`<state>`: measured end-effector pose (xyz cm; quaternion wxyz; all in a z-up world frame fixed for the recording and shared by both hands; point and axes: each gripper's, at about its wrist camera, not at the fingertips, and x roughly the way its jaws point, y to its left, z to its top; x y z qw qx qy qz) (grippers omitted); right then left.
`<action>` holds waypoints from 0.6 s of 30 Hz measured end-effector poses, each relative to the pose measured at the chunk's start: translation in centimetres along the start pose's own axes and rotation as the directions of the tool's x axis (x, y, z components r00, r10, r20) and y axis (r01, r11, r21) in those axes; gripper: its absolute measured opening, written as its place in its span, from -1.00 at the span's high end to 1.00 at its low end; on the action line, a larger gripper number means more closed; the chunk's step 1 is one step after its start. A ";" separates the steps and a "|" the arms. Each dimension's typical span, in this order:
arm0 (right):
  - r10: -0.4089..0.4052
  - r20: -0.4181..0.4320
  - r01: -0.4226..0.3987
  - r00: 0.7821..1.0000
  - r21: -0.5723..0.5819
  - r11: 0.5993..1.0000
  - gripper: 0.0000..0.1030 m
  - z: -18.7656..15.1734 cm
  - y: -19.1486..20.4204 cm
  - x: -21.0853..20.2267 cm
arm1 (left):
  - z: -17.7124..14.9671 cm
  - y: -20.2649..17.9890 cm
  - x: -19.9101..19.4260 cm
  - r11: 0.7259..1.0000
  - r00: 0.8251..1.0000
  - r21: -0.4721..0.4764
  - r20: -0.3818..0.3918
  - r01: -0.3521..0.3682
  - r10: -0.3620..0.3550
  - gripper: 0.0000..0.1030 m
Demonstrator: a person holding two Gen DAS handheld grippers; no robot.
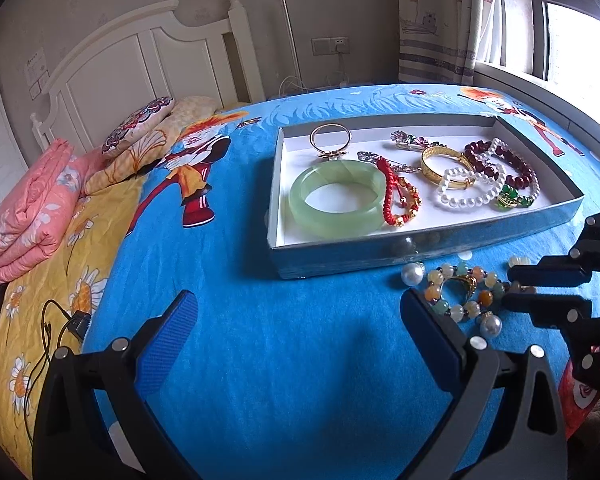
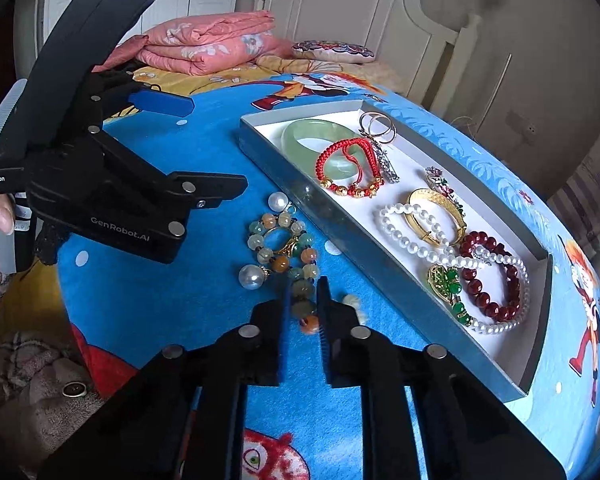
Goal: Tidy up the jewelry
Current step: 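Move right tool to the multicolor bead bracelet and grasp it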
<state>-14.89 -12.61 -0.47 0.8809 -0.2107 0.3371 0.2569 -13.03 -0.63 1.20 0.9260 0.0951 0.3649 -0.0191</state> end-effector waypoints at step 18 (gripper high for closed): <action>0.054 0.088 -0.068 0.995 0.156 0.985 0.78 -0.4 -2.9 -1.5 | 0.0 0.1 0.3 1.000 1.000 -0.009 -0.009 0.013 -0.014 -0.95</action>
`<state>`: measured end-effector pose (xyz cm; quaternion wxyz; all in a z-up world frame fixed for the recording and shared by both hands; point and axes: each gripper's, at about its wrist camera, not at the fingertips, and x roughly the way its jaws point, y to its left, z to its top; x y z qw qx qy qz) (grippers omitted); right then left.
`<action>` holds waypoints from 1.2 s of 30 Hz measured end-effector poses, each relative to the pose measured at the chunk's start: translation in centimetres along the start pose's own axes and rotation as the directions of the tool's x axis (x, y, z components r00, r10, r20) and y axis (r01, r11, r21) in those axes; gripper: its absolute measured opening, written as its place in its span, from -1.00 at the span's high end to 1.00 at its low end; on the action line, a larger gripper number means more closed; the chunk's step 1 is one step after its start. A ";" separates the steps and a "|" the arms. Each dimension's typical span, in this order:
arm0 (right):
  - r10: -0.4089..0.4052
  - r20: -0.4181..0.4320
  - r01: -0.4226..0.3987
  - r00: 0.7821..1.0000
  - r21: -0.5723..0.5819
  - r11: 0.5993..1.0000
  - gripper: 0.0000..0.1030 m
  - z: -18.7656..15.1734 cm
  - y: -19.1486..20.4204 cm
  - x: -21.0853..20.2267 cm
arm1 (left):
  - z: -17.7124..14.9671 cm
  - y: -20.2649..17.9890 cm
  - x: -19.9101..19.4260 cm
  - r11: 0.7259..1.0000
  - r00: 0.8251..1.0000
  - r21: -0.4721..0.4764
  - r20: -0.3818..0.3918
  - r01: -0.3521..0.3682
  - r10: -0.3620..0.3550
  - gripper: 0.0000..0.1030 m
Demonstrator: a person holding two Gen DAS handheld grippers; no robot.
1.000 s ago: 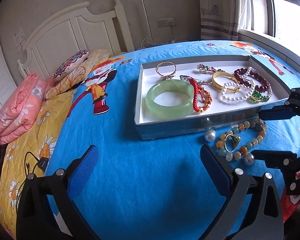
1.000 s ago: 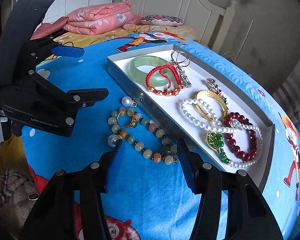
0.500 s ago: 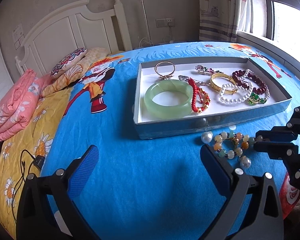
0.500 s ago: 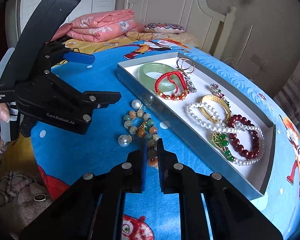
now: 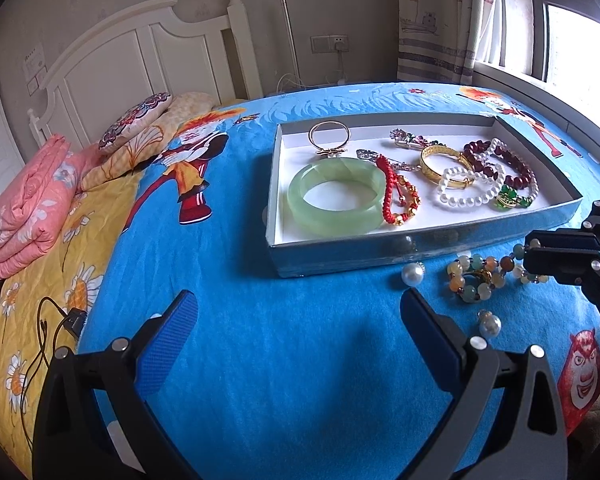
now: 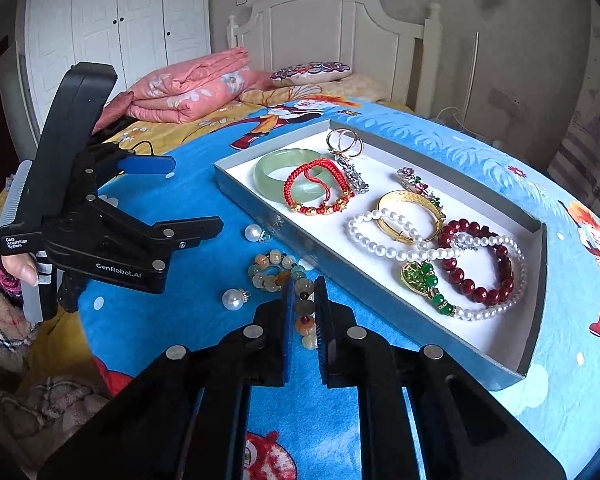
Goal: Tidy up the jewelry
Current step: 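Move right tool to the multicolor bead bracelet and grasp it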
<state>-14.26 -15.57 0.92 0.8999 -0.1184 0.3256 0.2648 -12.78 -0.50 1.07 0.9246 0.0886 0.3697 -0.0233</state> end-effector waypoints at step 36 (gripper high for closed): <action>-0.101 -0.102 0.115 0.990 0.131 0.985 0.43 -4.7 -5.5 -2.3 | -0.4 -4.9 -1.6 0.968 0.970 -0.066 0.002 0.241 -0.241 -0.95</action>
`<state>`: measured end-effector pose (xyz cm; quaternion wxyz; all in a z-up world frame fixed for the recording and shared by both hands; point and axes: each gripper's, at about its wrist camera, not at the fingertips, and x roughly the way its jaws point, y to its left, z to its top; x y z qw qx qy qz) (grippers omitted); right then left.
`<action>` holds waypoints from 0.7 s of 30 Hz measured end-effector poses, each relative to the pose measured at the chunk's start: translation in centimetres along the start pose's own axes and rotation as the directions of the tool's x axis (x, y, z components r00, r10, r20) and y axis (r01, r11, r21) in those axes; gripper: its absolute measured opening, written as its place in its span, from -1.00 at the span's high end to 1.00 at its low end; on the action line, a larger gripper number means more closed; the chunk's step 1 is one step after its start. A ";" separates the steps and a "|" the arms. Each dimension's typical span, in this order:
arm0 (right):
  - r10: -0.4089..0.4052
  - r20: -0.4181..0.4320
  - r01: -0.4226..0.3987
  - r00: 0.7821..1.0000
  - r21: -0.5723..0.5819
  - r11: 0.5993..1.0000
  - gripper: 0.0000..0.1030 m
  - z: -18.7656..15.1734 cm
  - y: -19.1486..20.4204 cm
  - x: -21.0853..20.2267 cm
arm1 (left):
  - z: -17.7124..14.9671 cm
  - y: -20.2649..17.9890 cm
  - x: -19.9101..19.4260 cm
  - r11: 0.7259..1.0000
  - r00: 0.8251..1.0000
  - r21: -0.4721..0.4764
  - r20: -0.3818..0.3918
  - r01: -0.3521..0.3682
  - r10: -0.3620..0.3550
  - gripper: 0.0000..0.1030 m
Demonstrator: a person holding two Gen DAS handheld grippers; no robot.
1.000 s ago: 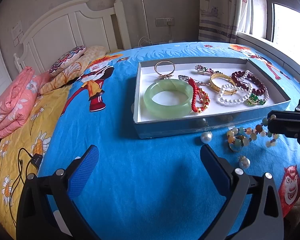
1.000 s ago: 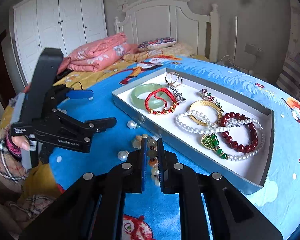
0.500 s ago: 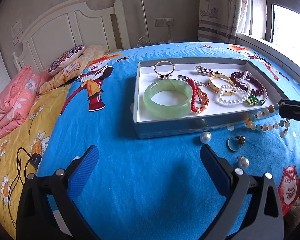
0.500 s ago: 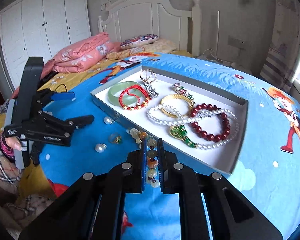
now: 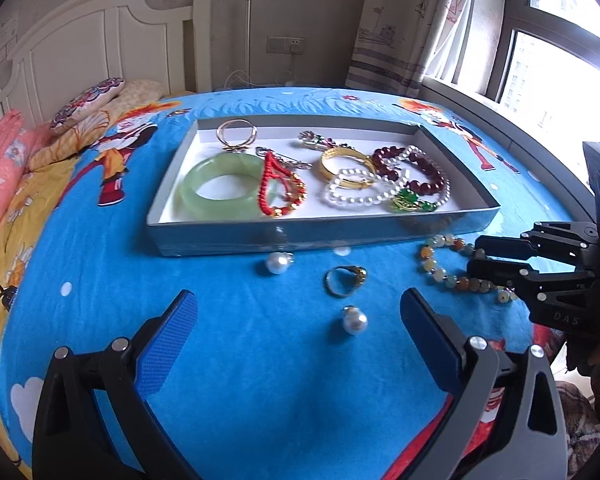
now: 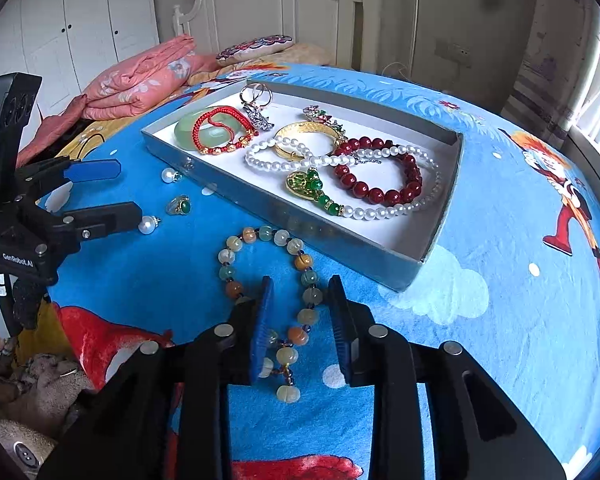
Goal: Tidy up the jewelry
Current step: 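Move right tool to the multicolor bead bracelet and grasp it, then grasp the gold ring with left tool while right tool holds the bead bracelet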
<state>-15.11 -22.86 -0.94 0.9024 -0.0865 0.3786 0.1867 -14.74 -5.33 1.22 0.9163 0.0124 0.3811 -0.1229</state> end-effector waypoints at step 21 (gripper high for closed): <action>0.018 0.000 -0.018 1.000 -0.005 1.000 0.22 0.2 0.2 0.0 | 1.1 -2.9 3.2 0.996 0.995 0.040 -0.062 -0.077 0.079 -0.21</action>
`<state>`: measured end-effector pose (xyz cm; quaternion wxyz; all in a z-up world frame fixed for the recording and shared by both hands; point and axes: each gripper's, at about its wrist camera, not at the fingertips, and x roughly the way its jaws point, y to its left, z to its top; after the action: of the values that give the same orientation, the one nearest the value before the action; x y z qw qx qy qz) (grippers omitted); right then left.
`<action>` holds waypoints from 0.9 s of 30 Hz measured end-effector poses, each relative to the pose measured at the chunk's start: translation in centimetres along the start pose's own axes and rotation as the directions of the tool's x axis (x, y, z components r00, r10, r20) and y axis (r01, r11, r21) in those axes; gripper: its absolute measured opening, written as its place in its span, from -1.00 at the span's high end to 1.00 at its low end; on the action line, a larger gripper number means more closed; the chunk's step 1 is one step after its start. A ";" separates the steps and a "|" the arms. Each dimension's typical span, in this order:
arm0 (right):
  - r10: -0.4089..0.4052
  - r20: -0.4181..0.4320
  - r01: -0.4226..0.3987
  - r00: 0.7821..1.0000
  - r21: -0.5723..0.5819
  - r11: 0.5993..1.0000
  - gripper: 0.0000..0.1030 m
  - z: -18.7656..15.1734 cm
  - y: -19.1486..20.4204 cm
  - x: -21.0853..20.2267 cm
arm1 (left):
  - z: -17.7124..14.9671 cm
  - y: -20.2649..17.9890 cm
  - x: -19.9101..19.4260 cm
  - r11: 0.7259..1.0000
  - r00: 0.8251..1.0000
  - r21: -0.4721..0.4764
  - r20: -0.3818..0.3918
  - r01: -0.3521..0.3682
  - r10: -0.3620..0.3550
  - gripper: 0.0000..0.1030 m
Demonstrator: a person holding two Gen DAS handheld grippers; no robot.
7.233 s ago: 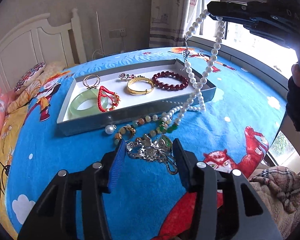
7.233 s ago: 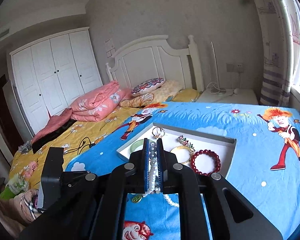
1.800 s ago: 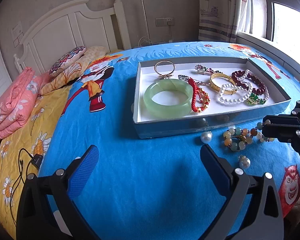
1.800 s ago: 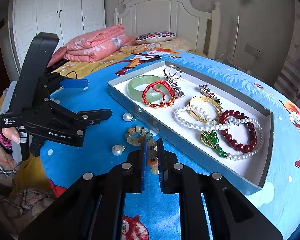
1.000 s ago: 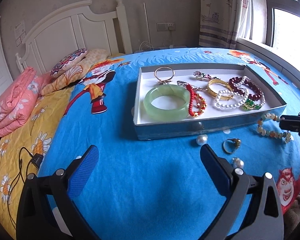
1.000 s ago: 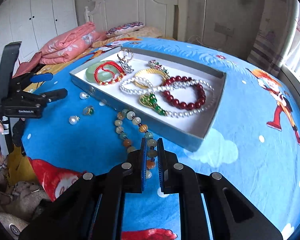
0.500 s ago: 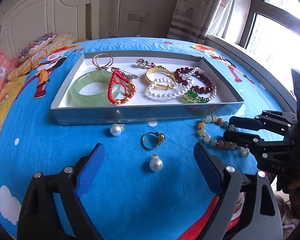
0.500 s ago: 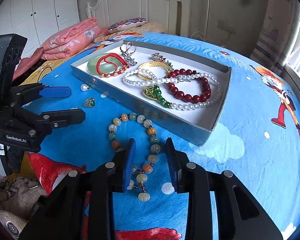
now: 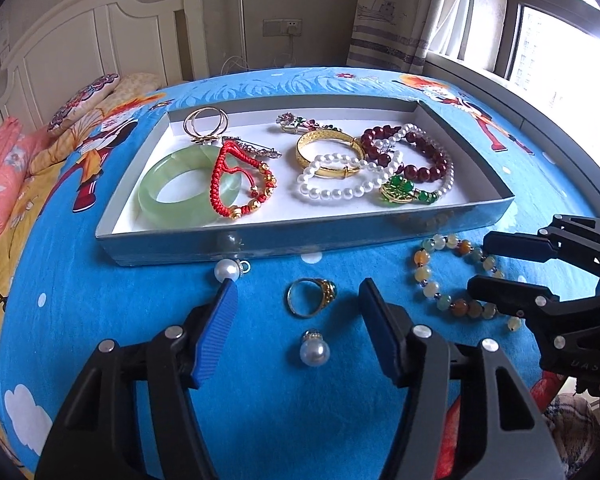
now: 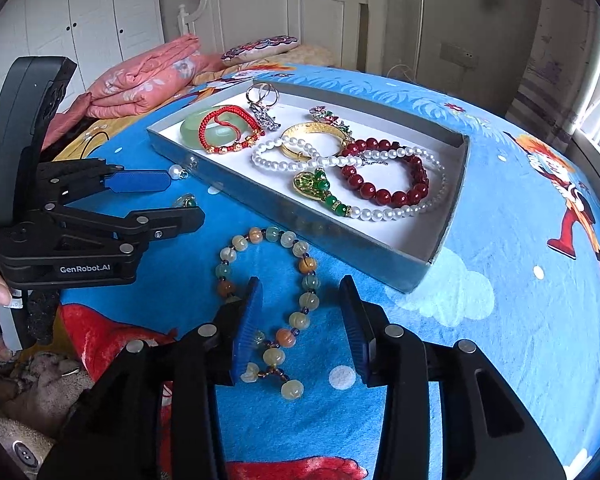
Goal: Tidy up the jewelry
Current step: 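Grasp the gold ring with left tool while right tool holds the bead bracelet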
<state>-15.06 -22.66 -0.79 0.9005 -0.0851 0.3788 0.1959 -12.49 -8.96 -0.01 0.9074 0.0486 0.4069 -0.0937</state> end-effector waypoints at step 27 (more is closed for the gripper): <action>-0.064 0.054 0.064 0.996 0.007 0.998 0.79 -0.2 -0.1 -0.7 | -0.7 1.0 -0.8 0.998 0.997 -0.044 0.057 0.050 -0.047 0.53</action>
<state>-15.61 -23.01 -0.48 0.9165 -0.0896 0.3516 0.1685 -13.26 -7.74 0.13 0.9168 0.0153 0.3843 -0.1078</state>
